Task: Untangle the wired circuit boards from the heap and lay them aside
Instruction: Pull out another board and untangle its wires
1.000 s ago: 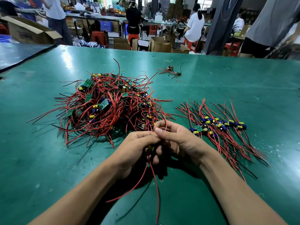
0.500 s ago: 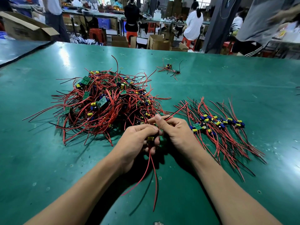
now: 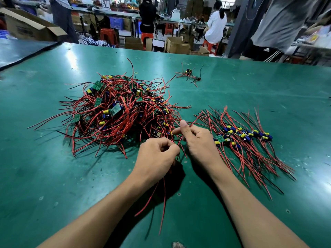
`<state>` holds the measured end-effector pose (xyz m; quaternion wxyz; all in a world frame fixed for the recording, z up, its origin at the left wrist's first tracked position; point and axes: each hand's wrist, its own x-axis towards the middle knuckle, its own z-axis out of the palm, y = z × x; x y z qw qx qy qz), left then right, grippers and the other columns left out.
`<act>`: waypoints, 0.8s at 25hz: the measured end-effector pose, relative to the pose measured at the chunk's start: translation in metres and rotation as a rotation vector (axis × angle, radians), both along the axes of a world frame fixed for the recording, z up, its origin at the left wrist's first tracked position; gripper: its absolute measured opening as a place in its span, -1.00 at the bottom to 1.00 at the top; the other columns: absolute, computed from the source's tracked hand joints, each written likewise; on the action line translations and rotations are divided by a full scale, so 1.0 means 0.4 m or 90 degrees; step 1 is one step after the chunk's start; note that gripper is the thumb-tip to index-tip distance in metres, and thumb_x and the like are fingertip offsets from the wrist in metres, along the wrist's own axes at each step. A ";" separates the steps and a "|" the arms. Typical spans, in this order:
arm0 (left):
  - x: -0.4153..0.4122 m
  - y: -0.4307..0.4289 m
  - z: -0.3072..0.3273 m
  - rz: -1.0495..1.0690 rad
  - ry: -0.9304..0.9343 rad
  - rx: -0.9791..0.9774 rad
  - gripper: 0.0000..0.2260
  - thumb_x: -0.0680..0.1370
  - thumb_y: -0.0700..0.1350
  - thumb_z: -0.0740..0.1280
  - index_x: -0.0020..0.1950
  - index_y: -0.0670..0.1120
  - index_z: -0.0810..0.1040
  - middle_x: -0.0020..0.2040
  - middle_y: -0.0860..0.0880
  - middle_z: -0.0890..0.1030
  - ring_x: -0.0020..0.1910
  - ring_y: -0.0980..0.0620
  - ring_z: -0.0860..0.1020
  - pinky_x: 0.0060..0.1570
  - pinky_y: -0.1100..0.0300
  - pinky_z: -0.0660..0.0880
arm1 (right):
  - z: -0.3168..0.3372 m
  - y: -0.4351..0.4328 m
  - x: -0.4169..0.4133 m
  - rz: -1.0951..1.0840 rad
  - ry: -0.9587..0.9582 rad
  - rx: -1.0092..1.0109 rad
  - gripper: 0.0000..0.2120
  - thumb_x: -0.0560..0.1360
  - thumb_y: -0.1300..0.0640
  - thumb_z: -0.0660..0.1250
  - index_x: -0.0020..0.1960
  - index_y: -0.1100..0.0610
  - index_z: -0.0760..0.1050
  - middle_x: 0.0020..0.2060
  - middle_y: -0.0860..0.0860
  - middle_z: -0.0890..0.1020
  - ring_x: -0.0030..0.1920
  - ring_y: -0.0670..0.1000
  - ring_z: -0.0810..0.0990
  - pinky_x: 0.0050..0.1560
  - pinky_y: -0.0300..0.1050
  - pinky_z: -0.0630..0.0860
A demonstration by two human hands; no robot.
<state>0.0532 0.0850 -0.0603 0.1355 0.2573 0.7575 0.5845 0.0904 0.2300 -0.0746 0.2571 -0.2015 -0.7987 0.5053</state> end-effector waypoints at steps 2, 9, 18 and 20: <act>-0.001 -0.001 -0.004 0.016 0.022 0.005 -0.81 0.52 -0.16 0.37 -0.29 -0.13 0.64 -0.50 0.02 0.52 -0.49 0.06 0.45 -0.42 0.09 0.48 | 0.001 -0.007 0.001 0.026 0.005 -0.060 -0.57 0.59 -0.26 0.25 -0.12 0.02 0.72 -0.58 -0.16 0.37 -0.48 -0.09 0.33 -0.38 -0.12 0.24; -0.010 -0.005 -0.011 -0.020 -0.024 0.039 -0.82 0.55 -0.22 0.32 -0.20 -0.19 0.67 -0.53 0.07 0.53 -0.57 0.14 0.38 -0.52 0.30 0.29 | 0.010 -0.024 0.018 0.236 -0.006 -0.309 -0.61 0.46 -0.12 0.51 0.02 0.22 0.69 -0.08 0.22 0.71 -0.10 0.11 0.64 -0.07 -0.01 0.62; -0.003 -0.004 -0.012 -0.033 -0.061 0.056 -0.78 0.57 -0.19 0.32 -0.24 -0.22 0.63 -0.59 -0.07 0.39 -0.65 0.06 0.32 -0.55 0.27 0.26 | 0.022 -0.005 0.021 0.160 -0.052 -0.115 -0.59 0.61 -0.13 0.30 -0.11 0.17 0.71 -0.29 0.03 0.66 -0.32 -0.10 0.52 -0.27 -0.17 0.39; -0.001 -0.009 -0.009 -0.053 -0.055 0.051 -0.78 0.57 -0.20 0.32 -0.24 -0.21 0.63 -0.59 -0.07 0.40 -0.65 0.05 0.33 -0.52 0.25 0.28 | 0.023 0.011 0.024 0.115 -0.068 -0.041 -0.60 0.61 -0.17 0.27 -0.08 0.09 0.72 -0.42 -0.09 0.55 -0.41 -0.15 0.44 -0.31 -0.19 0.34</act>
